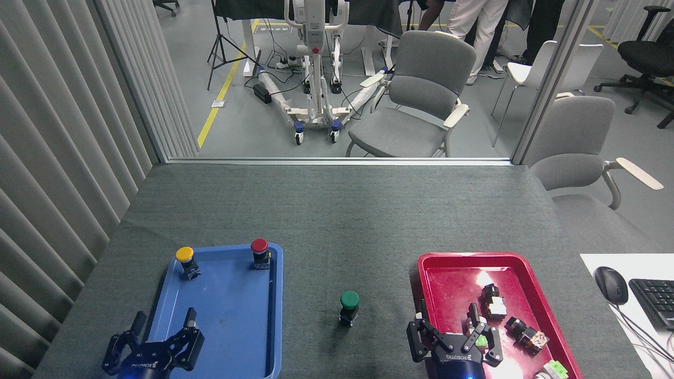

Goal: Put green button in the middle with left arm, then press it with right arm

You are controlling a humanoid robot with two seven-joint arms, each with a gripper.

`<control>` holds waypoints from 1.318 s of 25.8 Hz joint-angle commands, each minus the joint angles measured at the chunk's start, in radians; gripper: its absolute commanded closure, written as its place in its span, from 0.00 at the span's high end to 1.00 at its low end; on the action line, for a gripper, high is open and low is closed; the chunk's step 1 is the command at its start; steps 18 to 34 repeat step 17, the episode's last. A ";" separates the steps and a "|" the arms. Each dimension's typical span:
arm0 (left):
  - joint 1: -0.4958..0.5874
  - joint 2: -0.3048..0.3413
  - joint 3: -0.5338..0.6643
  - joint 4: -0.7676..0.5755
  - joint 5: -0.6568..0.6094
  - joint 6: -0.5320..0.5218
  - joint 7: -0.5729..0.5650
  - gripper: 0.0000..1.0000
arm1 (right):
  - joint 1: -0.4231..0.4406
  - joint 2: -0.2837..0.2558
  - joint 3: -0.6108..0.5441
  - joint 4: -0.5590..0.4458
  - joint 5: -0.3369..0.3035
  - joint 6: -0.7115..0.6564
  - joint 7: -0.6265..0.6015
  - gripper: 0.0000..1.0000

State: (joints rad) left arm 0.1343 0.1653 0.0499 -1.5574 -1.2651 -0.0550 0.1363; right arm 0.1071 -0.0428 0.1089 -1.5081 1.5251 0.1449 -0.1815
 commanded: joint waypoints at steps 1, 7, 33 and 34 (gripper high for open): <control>-0.004 0.011 -0.007 -0.004 0.000 -0.039 -0.004 0.99 | 0.002 -0.011 -0.001 -0.001 -0.011 -0.004 0.008 1.00; -0.016 0.046 -0.005 -0.027 0.010 -0.080 0.012 0.99 | 0.017 -0.011 0.000 -0.021 -0.011 -0.004 0.002 1.00; -0.004 0.053 0.001 -0.035 0.016 -0.128 0.034 0.99 | 0.028 -0.012 0.002 -0.049 -0.011 -0.005 0.002 1.00; -0.004 0.053 0.001 -0.035 0.016 -0.128 0.034 0.99 | 0.028 -0.012 0.002 -0.049 -0.011 -0.005 0.002 1.00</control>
